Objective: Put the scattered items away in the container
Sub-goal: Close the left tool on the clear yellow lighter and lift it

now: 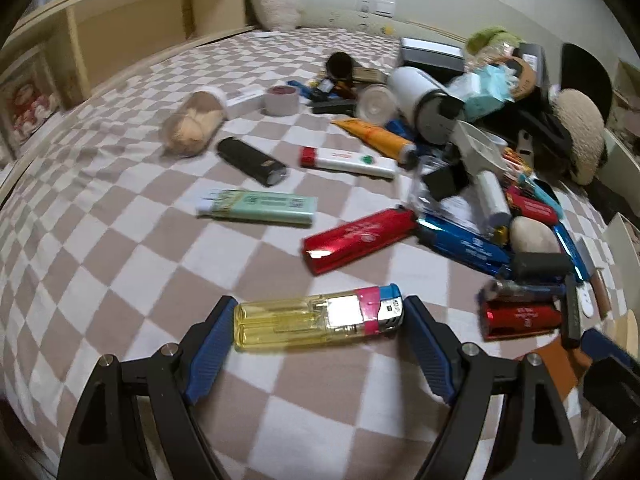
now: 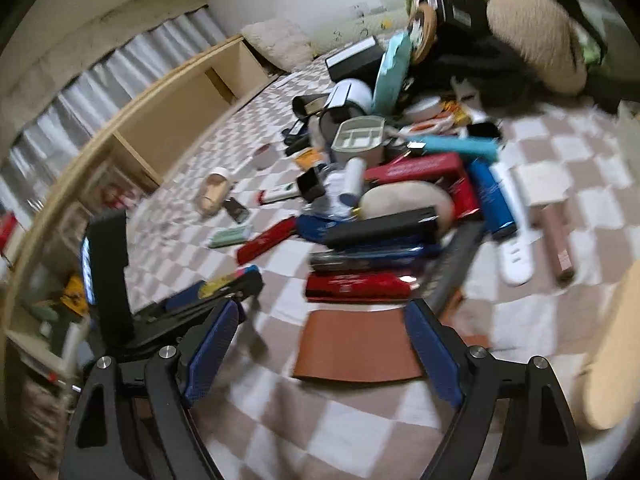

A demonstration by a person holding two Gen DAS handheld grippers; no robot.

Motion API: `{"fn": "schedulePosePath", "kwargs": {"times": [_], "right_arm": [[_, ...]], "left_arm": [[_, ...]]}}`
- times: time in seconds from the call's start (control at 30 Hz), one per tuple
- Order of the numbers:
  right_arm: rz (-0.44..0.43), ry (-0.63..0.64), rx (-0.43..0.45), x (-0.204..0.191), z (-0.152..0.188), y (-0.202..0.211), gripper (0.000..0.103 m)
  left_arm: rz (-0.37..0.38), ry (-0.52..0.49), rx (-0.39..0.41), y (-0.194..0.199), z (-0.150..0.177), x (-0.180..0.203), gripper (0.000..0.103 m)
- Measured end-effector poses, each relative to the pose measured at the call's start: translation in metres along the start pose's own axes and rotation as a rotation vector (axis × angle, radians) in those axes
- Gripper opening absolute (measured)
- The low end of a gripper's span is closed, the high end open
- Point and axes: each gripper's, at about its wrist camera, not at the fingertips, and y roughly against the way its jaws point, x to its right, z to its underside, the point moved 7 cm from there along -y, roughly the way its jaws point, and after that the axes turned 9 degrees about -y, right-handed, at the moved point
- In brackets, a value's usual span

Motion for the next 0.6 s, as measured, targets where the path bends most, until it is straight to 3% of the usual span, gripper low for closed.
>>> {"fn": "schedulePosePath", "kwargs": {"times": [0.07,0.23,0.6], "right_arm": [[-0.032,-0.033,-0.016,-0.003,0.001,-0.007,0.086],[0.055,-0.018,-0.007,-0.002,0.0,-0.02,0.086],[0.221,0.039,0.026,0.0,-0.001,-0.035,0.088]], "left_arm": [[-0.008,0.025,-0.003,-0.001,0.0,-0.009,0.083],[-0.016,0.065,-0.004,-0.001,0.0,-0.021,0.083],[-0.017,0.045,0.0,-0.003,-0.003,-0.021,0.083]]}}
